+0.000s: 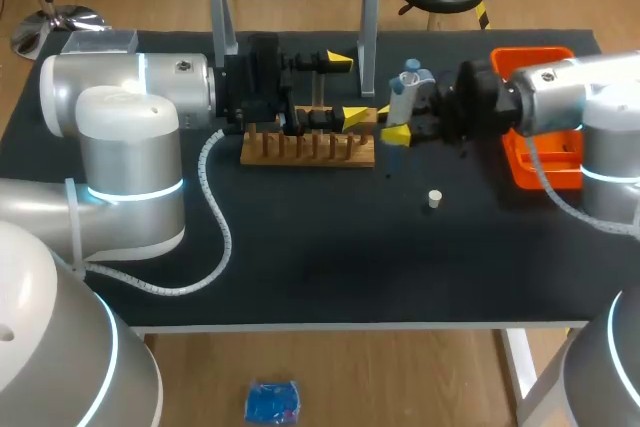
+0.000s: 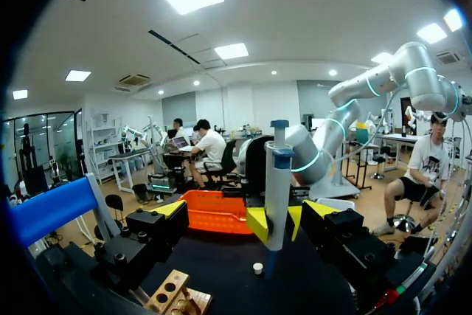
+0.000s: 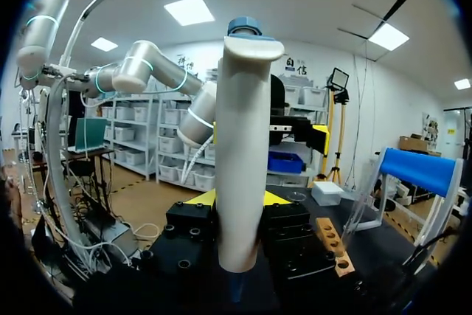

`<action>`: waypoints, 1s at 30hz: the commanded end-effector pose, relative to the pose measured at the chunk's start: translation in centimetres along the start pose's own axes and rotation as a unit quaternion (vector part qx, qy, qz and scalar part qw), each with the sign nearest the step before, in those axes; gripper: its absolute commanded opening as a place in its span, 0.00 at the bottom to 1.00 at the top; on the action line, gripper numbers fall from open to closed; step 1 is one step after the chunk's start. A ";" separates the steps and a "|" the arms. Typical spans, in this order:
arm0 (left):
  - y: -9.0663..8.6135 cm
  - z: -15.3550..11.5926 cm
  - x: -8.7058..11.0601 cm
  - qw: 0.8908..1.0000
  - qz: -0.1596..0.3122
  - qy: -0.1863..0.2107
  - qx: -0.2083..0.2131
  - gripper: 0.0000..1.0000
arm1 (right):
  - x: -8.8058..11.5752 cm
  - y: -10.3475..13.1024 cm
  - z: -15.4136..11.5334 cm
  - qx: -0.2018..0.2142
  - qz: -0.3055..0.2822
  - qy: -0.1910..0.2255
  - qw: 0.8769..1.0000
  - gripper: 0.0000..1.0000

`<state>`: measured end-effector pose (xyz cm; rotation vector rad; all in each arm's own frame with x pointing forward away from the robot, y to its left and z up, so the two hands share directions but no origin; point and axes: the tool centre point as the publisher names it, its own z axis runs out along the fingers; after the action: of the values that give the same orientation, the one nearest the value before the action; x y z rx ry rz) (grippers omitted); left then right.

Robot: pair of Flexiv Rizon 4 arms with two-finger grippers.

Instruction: Invert the test tube, pick up the pipette, mount the tip to pipette, aspirate from beaker and dispense into the tube, eject the tip, return the pipette, and cap with the stopper.

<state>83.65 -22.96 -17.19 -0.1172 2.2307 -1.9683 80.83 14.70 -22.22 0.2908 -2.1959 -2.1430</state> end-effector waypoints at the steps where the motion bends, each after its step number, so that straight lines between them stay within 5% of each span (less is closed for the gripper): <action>1: 0.1 0.0 0.0 1.000 0.001 0.000 0.000 1.00 | -0.7 -0.4 1.3 0.000 0.000 -0.001 1.000 0.00; 30: -0.1 0.1 0.2 1.000 0.005 -0.001 0.013 1.00 | -3.1 -0.1 4.9 -0.006 -0.008 -0.013 1.000 0.00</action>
<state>83.56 -23.11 -16.97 -0.1053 2.2160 -1.9814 83.10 19.91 -22.14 0.2847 -2.1972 -2.1753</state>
